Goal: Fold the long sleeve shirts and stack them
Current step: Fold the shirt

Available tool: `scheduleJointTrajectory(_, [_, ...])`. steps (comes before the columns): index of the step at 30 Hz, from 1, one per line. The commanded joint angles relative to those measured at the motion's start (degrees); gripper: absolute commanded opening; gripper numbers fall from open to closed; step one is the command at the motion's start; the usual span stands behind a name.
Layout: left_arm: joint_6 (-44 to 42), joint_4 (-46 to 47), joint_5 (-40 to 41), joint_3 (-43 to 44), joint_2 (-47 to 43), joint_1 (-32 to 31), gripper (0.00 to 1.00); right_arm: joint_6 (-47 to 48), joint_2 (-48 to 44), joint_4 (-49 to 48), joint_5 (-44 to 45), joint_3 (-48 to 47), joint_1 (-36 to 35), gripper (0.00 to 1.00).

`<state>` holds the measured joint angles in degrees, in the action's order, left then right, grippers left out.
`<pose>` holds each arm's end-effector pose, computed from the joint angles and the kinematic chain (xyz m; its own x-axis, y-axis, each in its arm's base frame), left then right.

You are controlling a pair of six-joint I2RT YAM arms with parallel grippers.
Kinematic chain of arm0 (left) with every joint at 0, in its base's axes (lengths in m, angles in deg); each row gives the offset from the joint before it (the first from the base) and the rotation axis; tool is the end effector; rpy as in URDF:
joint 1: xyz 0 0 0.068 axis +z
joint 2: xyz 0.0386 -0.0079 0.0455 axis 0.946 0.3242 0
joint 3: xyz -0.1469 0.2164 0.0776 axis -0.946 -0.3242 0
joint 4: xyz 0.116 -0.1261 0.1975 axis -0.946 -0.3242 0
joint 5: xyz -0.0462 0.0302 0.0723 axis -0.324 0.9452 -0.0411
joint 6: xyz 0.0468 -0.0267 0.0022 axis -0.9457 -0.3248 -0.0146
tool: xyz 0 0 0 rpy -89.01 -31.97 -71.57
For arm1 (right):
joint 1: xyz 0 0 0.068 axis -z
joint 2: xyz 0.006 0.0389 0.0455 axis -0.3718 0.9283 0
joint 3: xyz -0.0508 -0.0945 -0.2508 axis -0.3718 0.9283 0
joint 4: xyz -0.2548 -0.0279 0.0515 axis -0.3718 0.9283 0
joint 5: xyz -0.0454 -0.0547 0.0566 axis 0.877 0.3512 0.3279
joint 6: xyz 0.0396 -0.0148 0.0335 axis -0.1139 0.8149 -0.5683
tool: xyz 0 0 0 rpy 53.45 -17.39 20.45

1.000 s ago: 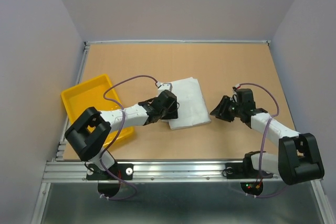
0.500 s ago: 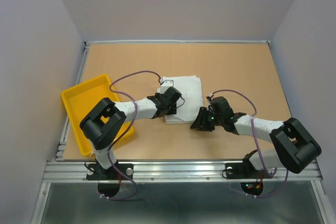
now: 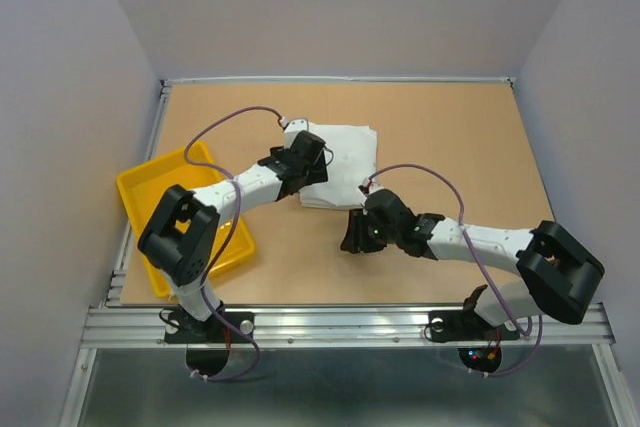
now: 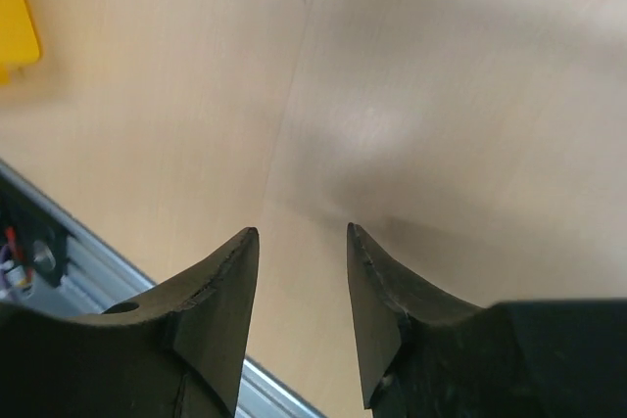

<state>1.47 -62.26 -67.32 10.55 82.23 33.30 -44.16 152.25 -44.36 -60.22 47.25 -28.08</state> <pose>0.3083 -0.2221 0.2161 -0.6293 -0.1185 -0.7681 0.0279 0.9842 -0.1747 0.1689 0.2075 0.1642 -0.8895 -0.0264 -0.4561 -0.2961 0.7935 0.5316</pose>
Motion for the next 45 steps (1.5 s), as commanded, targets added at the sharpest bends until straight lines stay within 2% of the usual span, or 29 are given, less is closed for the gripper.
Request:
scheduleJointTrajectory(1, [5.45, 0.73, -3.63, -7.14, -10.19, -0.63, 0.92, 11.36, -3.87, 8.88, 14.83, -7.42, 0.25, 0.47])
scheduleJointTrajectory(2, [9.82, 1.87, -4.87, -9.51, -14.04, -0.63, 0.98, 12.87, -3.96, 9.85, 16.59, -9.25, 0.60, 0.47])
scheduleJointTrajectory(5, [17.57, 9.50, -9.88, -22.40, -21.79, -0.54, 0.99, 17.09, -3.35, 12.58, 23.01, -12.34, 1.92, 0.51])
scheduleJointTrajectory(6, [23.08, 14.05, -11.81, -24.89, -23.46, -0.63, 0.99, 17.97, -3.17, 13.02, 24.15, -12.96, 2.36, 0.55])
scheduleJointTrajectory(9, [30.32, 20.58, -12.36, -31.84, -27.17, -0.63, 0.99, 19.39, -3.25, 13.46, 25.56, -14.28, 3.33, 0.66])
scheduleJointTrajectory(10, [33.04, 21.39, -11.57, -32.55, -27.34, -0.63, 0.99, 19.39, -4.04, 13.55, 25.74, -14.28, 3.33, 0.72])
scheduleJointTrajectory(13, [34.73, 23.06, -10.51, -32.74, -25.08, -0.63, 0.99, 19.13, -6.32, 13.64, 25.66, -13.23, 3.33, 0.81])
scheduleJointTrajectory(17, [37.11, 26.65, -8.84, -32.29, -21.12, -0.54, 0.98, 18.77, -10.36, 13.64, 25.22, -10.77, 3.24, 0.83])
scheduleJointTrajectory(26, [40.36, 30.70, -9.10, -30.28, -10.31, -0.01, 0.87, 17.89, -16.96, 13.73, 25.75, -6.64, 3.24, 0.83])
scheduleJointTrajectory(33, [40.19, 31.68, -9.45, -29.57, -6.34, -0.01, 0.68, 18.68, -18.02, 13.73, 26.27, -6.11, 3.24, 0.83])
scheduleJointTrajectory(34, [39.93, 31.68, -9.45, -29.57, -5.99, -0.01, 0.60, 19.29, -17.93, 13.73, 26.36, -6.11, 3.33, 0.83])
scheduleJointTrajectory(35, [39.75, 31.68, -9.45, -29.74, -5.73, -0.01, 0.56, 19.65, -17.76, 13.64, 26.54, -6.20, 3.24, 0.83])
scheduleJointTrajectory(36, [39.57, 31.68, -9.19, -29.83, -5.64, -0.01, 0.44, 20.00, -17.67, 13.73, 26.62, -6.28, 3.24, 0.83])
scheduleJointTrajectory(38, [38.88, 31.59, -8.84, -29.92, -5.29, -0.01, 0.31, 21.49, -17.32, 13.73, 26.36, -6.46, 3.33, 0.83])
scheduleJointTrajectory(39, [38.43, 31.50, -8.75, -29.83, -5.11, -0.01, 0.20, 22.28, -17.06, 13.64, 25.32, -6.63, 3.24, 0.83])
scheduleJointTrajectory(42, [36.07, 30.80, -9.54, -29.31, -5.20, -0.01, 0.07, 26.85, -15.83, 13.64, 23.03, -7.16, 3.24, 0.83])
scheduleJointTrajectory(45, [31.69, 26.70, -10.07, -26.95, -6.42, -0.01, 0.05, 32.56, -14.42, 13.38, 21.18, -8.13, 3.07, 0.83])
